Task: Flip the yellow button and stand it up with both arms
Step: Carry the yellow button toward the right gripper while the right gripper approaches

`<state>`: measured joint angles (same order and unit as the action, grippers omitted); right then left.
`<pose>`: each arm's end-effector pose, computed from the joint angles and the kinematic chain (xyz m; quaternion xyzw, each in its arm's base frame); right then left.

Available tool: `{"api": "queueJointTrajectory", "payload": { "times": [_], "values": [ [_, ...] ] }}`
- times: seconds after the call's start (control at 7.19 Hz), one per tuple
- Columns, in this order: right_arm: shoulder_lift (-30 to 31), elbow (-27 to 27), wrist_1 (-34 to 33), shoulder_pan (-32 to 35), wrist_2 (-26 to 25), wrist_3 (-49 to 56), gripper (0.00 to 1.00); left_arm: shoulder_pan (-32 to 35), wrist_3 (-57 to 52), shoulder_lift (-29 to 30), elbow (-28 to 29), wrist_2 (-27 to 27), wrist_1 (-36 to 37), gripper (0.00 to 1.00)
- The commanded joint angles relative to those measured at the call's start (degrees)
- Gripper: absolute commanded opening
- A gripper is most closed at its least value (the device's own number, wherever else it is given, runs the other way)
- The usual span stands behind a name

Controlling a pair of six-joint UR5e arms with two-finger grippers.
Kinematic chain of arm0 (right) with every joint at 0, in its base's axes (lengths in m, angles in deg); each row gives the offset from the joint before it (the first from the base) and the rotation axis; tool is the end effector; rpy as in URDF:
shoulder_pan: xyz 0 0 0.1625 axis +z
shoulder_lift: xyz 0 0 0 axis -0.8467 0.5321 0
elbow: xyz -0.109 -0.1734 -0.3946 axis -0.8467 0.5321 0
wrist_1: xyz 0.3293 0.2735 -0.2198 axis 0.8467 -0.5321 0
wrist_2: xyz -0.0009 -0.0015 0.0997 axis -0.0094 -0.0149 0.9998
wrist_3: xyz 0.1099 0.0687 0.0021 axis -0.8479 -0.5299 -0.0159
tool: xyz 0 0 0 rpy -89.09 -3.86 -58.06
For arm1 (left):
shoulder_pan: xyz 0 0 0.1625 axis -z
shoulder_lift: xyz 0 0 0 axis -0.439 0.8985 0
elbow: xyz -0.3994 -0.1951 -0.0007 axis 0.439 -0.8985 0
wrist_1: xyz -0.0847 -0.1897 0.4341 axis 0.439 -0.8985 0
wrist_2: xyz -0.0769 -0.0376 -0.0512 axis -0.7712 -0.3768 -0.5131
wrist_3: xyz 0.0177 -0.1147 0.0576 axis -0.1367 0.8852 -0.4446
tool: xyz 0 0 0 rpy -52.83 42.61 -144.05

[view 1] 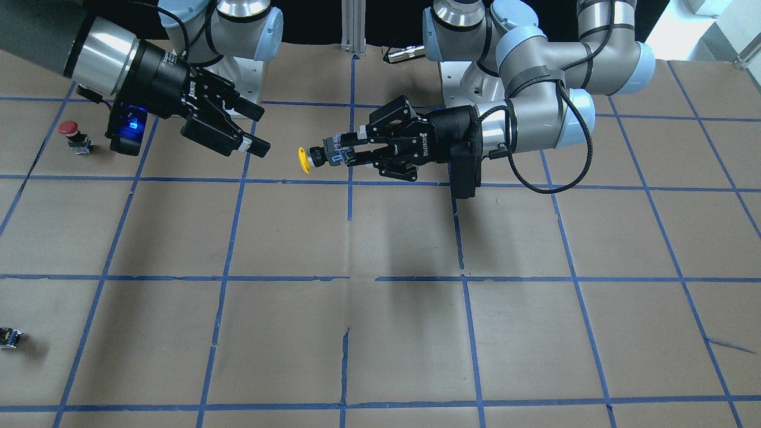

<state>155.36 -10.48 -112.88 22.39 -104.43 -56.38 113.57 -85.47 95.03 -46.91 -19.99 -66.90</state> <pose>0.1415 -0.5473 0.4479 0.5047 0.7483 0.2484 0.3517 -0.2372 -0.5427 0.3402 -0.0594 -0.7705 0.0805 0.6296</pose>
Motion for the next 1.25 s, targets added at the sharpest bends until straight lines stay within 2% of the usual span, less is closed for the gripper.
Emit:
{"api": "queueJointTrajectory", "payload": {
  "times": [0.0,0.14,0.42,1.11],
  "values": [
    [-0.3,0.6,-1.1,0.1,0.2,0.0,1.00,1.5,10.6,0.5,0.0,1.1,10.8,0.02],
    [-0.7,0.5,-1.7,0.1,0.7,0.0,0.99,1.9,10.6,0.4,0.0,1.1,10.9,0.02],
    [-1.2,0.0,-3.0,0.2,5.1,-2.2,0.98,3.3,10.7,0.4,0.6,1.1,10.9,0.01],
    [-2.8,-0.1,-4.2,0.2,5.1,-3.9,0.94,4.0,13.2,0.4,1.3,1.1,10.9,0.01]
  ]
}}
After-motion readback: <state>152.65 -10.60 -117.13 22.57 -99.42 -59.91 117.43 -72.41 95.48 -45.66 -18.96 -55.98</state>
